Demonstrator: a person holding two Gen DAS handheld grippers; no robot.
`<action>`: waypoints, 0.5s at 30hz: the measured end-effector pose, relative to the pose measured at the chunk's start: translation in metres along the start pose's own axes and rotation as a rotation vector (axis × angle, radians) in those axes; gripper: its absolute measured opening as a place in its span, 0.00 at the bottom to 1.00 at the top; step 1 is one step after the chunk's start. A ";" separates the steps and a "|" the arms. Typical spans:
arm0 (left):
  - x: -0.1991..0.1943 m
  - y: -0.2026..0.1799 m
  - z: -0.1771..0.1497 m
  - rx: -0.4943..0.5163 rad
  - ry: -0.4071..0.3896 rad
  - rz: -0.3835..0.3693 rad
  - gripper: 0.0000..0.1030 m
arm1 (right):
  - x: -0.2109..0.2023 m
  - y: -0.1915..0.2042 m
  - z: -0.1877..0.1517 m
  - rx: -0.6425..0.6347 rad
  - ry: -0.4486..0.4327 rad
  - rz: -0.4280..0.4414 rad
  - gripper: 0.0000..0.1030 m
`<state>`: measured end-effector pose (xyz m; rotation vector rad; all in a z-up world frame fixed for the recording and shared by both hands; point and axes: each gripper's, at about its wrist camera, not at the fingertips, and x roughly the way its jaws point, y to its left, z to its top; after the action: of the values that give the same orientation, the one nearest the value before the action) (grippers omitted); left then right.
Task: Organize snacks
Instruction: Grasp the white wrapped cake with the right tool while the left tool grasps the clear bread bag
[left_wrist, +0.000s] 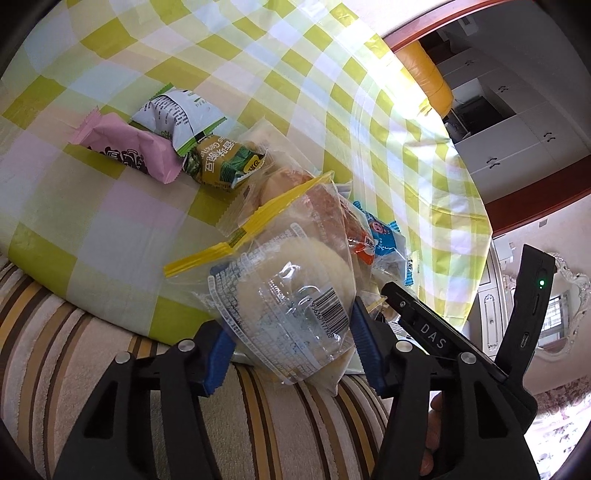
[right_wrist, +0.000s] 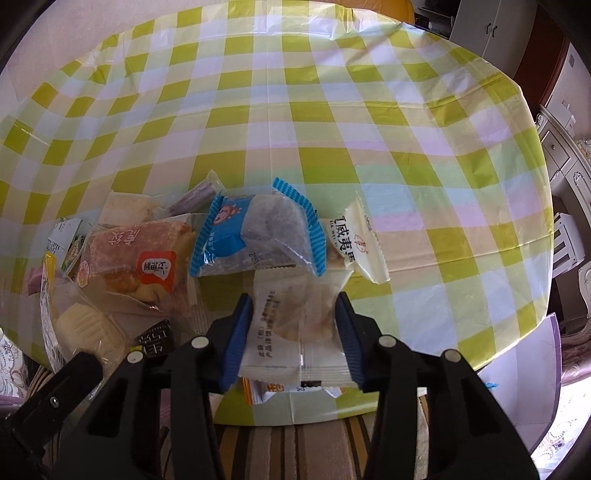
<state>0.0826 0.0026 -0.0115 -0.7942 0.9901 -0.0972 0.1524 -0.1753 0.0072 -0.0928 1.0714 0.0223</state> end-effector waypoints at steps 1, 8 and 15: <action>-0.001 0.000 0.000 0.000 -0.004 -0.003 0.54 | -0.002 -0.002 -0.001 0.001 -0.003 0.005 0.44; -0.013 -0.002 -0.003 0.016 -0.052 0.010 0.53 | -0.023 -0.015 -0.008 0.020 -0.051 0.061 0.43; -0.029 -0.012 -0.004 0.060 -0.124 0.034 0.52 | -0.045 -0.033 -0.012 0.047 -0.097 0.105 0.43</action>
<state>0.0660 0.0037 0.0155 -0.7195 0.8790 -0.0472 0.1223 -0.2082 0.0430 0.0068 0.9786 0.0951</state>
